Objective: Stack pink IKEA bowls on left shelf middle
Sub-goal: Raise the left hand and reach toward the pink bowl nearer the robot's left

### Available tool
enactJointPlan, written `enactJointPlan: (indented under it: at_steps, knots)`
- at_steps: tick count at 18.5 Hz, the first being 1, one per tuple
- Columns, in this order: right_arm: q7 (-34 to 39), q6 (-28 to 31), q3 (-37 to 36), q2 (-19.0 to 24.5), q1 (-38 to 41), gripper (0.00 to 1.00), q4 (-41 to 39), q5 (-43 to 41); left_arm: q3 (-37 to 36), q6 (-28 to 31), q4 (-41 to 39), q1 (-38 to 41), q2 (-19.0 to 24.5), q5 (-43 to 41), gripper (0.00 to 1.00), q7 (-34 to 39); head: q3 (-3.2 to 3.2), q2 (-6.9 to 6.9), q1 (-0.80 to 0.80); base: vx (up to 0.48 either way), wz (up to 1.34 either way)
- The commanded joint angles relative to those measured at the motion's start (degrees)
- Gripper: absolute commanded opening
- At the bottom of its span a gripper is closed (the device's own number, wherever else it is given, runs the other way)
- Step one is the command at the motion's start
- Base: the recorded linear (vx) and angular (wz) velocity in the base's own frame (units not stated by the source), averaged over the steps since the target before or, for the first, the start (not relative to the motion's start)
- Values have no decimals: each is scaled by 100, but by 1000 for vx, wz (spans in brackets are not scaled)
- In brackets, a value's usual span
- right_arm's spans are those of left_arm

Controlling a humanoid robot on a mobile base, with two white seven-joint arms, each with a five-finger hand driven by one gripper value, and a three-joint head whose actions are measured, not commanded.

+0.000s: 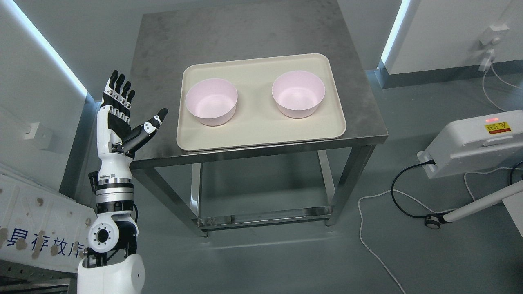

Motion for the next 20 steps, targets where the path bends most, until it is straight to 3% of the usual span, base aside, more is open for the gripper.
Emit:
enactJointPlan:
  at_steps: [1,4,7,9,12,15,17,20]
  knots:
    - [-1,3,-26,-100,0,100,-100,-9,506,21,-8,3,102,6,100,-14,0,0,0,0,79]
    - [-1,3,-26,-100,0,100,-100,-9,375,21,9,-233,119,6,100,-75,0,0,0,10,30]
    - [-1,3,-26,-100,0,100,-100,-9,-63,29,447,-952,584,-2,100,-1091,0,0,0,8,-77]
    - [-1,3,-26,-100,0,100,-100,-9,-397,82,1174,-1733,970,-64,100,-1944,0,0,0,-4,-12]
    - [-1,3,-26,-100,0,100,-100,-9,-1081,91,2380,-2885,1621,-1071,99,-2806,0,0,0,-12,26]
    - [-1,3,-26,-100,0,100,-100,-9,-1593,274,2926,-3335,1500,-1794,96,-3178,0,0,0,-4,0]
    - [-1,3,-26,-100,0,100,-100,-9,-1595,608,3382,-3521,1237,-1997,93,-3117,0,0,0,3,-6]
    - [-1,3,-26,-100,0,100,-100,-9,-1524,934,3446,-3469,1095,-2033,93,-3038,0,0,0,0,0]
